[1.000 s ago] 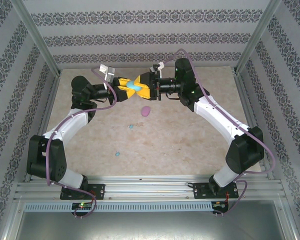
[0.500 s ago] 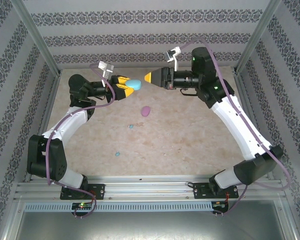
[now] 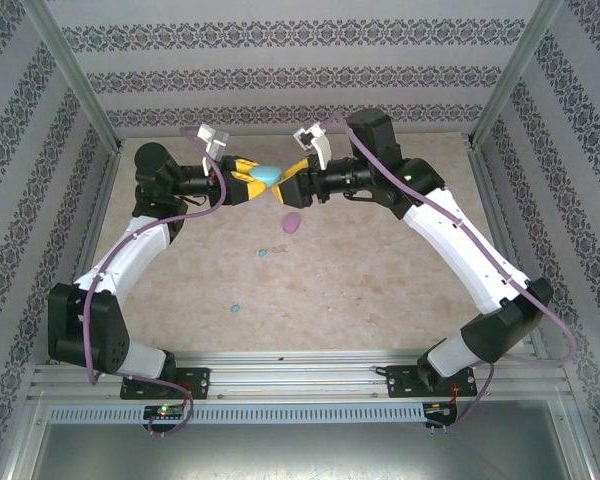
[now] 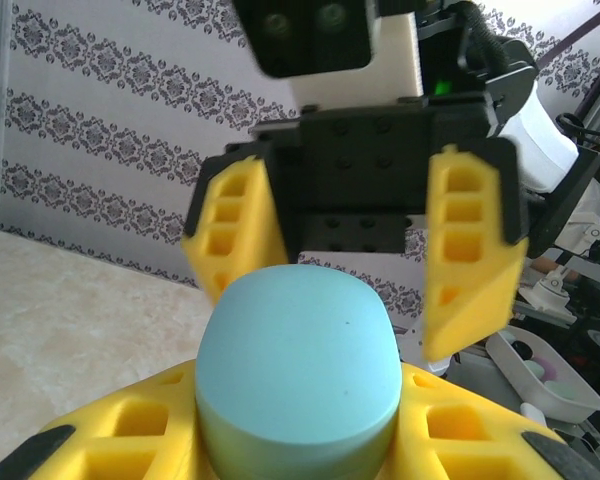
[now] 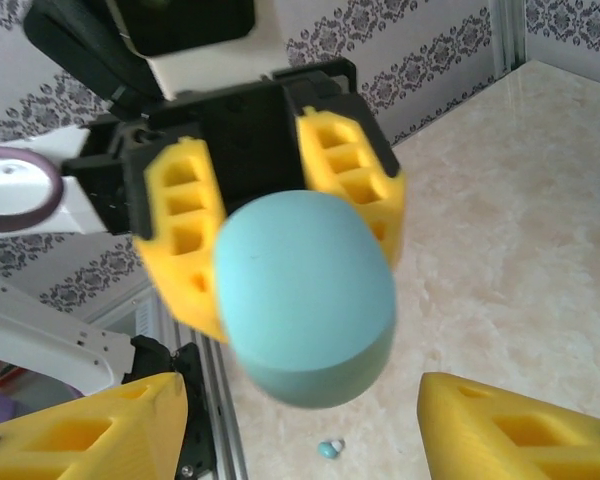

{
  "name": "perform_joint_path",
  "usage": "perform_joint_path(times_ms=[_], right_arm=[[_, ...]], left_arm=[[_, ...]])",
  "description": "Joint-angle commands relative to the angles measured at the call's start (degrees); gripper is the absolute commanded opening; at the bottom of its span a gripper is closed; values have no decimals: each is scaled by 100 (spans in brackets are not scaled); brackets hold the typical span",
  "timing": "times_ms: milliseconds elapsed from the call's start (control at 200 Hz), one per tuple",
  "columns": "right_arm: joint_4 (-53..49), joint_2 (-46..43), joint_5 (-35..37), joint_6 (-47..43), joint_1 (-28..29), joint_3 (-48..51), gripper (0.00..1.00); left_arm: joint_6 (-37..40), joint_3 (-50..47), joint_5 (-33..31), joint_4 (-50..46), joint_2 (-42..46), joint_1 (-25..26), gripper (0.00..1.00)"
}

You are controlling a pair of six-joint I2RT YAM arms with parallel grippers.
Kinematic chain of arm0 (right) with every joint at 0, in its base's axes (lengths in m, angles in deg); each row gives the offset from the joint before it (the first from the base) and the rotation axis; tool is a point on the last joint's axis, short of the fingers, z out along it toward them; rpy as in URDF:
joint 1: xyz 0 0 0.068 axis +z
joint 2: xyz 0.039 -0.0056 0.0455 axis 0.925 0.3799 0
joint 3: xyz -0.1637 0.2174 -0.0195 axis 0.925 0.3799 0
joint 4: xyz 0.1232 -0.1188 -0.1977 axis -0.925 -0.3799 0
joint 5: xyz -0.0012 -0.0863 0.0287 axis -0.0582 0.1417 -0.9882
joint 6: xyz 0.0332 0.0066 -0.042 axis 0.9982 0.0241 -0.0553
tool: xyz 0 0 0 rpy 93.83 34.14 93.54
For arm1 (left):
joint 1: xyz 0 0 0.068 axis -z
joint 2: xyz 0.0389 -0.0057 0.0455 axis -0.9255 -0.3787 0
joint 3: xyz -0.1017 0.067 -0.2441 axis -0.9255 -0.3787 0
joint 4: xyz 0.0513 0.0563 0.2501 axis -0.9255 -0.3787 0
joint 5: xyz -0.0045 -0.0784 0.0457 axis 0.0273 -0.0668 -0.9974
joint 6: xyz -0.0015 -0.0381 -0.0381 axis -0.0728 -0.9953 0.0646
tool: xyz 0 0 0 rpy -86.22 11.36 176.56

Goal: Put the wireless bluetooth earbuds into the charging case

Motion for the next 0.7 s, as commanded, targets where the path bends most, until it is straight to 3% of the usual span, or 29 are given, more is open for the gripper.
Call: perform_joint_path(times_ms=[0,285,505,694], right_arm=[[119,146,-174,-159,84,-284,60],[439,407,-526,234,93,-442,52],[441,529,-539,389,72,-513,34],[655,684,-606,1161,-96,-522,31]], left_arm=[[396,174,181,-387,212,-78,10],[396,89,251,-385,304,-72,10],[406,10,304,-377,380,-76,9],[422,-74,341,-324,453,-73,7]])
